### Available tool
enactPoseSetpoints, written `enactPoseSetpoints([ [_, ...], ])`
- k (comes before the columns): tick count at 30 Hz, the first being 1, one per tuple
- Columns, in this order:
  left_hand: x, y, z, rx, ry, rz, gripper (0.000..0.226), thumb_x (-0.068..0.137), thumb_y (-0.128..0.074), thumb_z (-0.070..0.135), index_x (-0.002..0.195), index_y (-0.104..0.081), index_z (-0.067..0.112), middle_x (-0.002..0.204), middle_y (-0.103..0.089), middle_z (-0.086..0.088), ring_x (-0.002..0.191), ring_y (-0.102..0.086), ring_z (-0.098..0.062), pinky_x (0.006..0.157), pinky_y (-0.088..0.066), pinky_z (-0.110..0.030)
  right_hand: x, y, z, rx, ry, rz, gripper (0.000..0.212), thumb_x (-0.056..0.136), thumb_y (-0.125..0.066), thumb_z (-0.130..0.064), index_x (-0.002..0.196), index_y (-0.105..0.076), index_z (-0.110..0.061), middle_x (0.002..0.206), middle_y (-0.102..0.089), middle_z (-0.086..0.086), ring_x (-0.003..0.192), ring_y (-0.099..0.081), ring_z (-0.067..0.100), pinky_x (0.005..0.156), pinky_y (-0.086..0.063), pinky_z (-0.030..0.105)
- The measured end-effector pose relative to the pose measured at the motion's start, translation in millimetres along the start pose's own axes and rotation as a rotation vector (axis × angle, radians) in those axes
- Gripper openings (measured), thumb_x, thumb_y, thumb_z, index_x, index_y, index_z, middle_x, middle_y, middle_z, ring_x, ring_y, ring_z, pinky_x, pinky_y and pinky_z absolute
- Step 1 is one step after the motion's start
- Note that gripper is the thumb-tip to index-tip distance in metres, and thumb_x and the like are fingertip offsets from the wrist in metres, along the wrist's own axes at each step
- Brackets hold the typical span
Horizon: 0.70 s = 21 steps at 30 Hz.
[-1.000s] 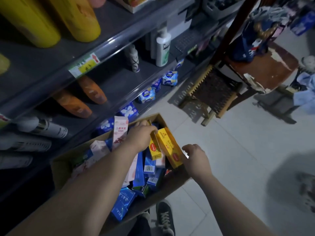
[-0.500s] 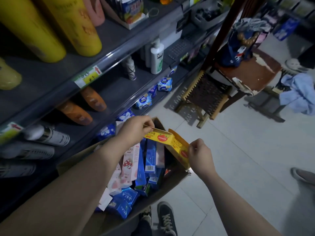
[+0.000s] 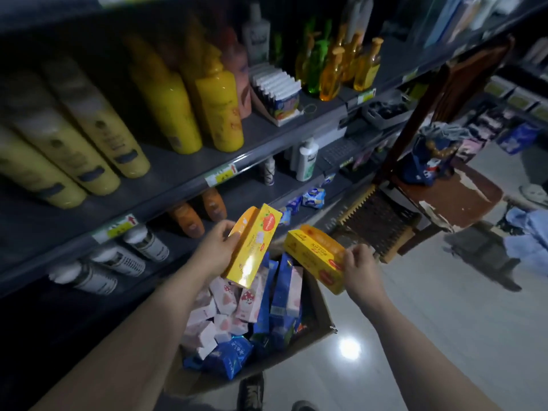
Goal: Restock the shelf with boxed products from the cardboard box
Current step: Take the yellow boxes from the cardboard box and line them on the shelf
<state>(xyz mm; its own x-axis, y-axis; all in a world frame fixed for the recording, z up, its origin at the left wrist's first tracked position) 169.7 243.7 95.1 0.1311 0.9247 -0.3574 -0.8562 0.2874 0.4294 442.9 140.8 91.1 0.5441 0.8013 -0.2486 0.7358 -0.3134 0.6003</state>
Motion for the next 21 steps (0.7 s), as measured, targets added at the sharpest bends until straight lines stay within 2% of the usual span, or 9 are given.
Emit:
enactPoseSetpoints([
  [3,-29.5,17.0,-12.2,-0.202,0.138,0.073,0.011,0.098,-0.05,0.03,0.1,-0.06,0.025,0.089,-0.069,-0.003,0.074,-0.064,-0.02,0.067,-0.051,-0.037,-1.1,1.5,-22.2,0.046,0.058,-0.075,0.017,0.101,-0.039,-0.018,0.095,-0.05,-0.007,0.08,-0.05,0.0,0.07,-0.046,0.013,0.058,-0.034,0.029],
  [7,-84.5,23.3,-17.7,-0.526,0.269,0.147,0.017,0.098,-0.049,0.026,0.106,-0.061,0.017,0.079,-0.07,-0.01,0.058,-0.064,-0.02,0.052,-0.05,-0.029,-9.7,4.0,-52.7,0.081,0.155,-0.208,0.021,0.102,-0.039,-0.02,0.094,-0.05,-0.004,0.079,-0.049,0.003,0.07,-0.046,0.014,0.059,-0.036,0.031],
  [9,-113.0,25.2,-19.3,-0.668,0.278,0.211,0.018,0.098,-0.048,0.023,0.107,-0.062,0.016,0.085,-0.071,-0.012,0.067,-0.066,-0.025,0.063,-0.055,-0.037,-17.5,7.4,-66.6,0.115,0.228,-0.263,0.022,0.101,-0.039,-0.02,0.093,-0.051,-0.004,0.08,-0.051,0.002,0.071,-0.047,0.014,0.059,-0.036,0.031],
  [11,-137.2,24.4,-27.0,-0.819,0.303,0.245,0.026,0.097,-0.05,0.033,0.11,-0.064,0.015,0.096,-0.072,-0.016,0.085,-0.068,-0.033,0.081,-0.054,-0.05,-28.5,11.5,-80.9,0.159,0.289,-0.312,0.022,0.101,-0.041,-0.022,0.093,-0.051,-0.004,0.079,-0.052,0.003,0.069,-0.05,0.012,0.059,-0.039,0.03],
  [14,-173.8,20.6,-30.1,-0.982,0.312,0.238,0.045,0.091,-0.048,0.054,0.105,-0.071,0.017,0.099,-0.073,-0.013,0.086,-0.069,-0.031,0.082,-0.053,-0.047,-44.2,11.4,-97.7,0.255,0.32,-0.393,0.021,0.101,-0.042,-0.023,0.089,-0.05,-0.007,0.075,-0.052,0.004,0.053,-0.053,0.001,0.047,-0.042,0.021],
  [16,-199.4,20.1,-32.1,-1.025,0.26,0.247,0.047,0.083,-0.059,0.052,0.113,-0.068,0.017,0.103,-0.072,-0.013,0.09,-0.068,-0.032,0.086,-0.05,-0.051,-60.1,7.1,-109.3,0.291,0.357,-0.467,0.02,0.1,-0.043,-0.026,0.089,-0.05,-0.01,0.079,-0.054,0.007,0.061,-0.058,0.01,0.051,-0.046,0.026],
  [18,-229.4,25.7,-31.7,-1.05,0.2,0.304,0.046,0.081,-0.064,0.039,0.119,-0.061,0.012,0.101,-0.072,-0.012,0.087,-0.069,-0.029,0.074,-0.057,-0.046,-81.1,-1.3,-122.2,0.293,0.383,-0.564,0.02,0.1,-0.044,-0.028,0.087,-0.049,-0.014,0.077,-0.053,0.006,0.063,-0.057,0.021,0.047,-0.045,0.03],
  [20,-259.9,35.7,-33.5,-1.102,0.159,0.4,0.036,0.083,-0.058,0.031,0.112,-0.062,0.01,0.091,-0.073,-0.009,0.076,-0.071,-0.023,0.058,-0.058,-0.034,-106.2,-12.6,-137.2,0.274,0.41,-0.667,0.02,0.101,-0.044,-0.026,0.084,-0.047,-0.016,0.069,-0.05,0.004,0.052,-0.054,0.018,0.04,-0.04,0.025],
  [21,-276.1,42.0,-33.7,-1.121,0.156,0.451,0.029,0.086,-0.056,0.03,0.108,-0.063,0.012,0.089,-0.074,-0.009,0.076,-0.071,-0.023,0.058,-0.057,-0.034,-120.6,-19.3,-145.2,0.262,0.422,-0.725,0.019,0.1,-0.045,-0.023,0.083,-0.047,-0.015,0.068,-0.049,0.003,0.049,-0.053,0.015,0.039,-0.039,0.025],
])
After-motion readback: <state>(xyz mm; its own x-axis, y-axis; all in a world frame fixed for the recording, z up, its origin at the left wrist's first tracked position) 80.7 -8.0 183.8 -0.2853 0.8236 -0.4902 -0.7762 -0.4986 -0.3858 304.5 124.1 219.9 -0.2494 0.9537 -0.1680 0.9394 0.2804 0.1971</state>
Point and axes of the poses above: each hand's wrist, its own x-axis towards the middle knuckle, its own y-axis out of the back of the hand, z = x × y, the point moved 6 cm from there along x, towards the middle knuckle
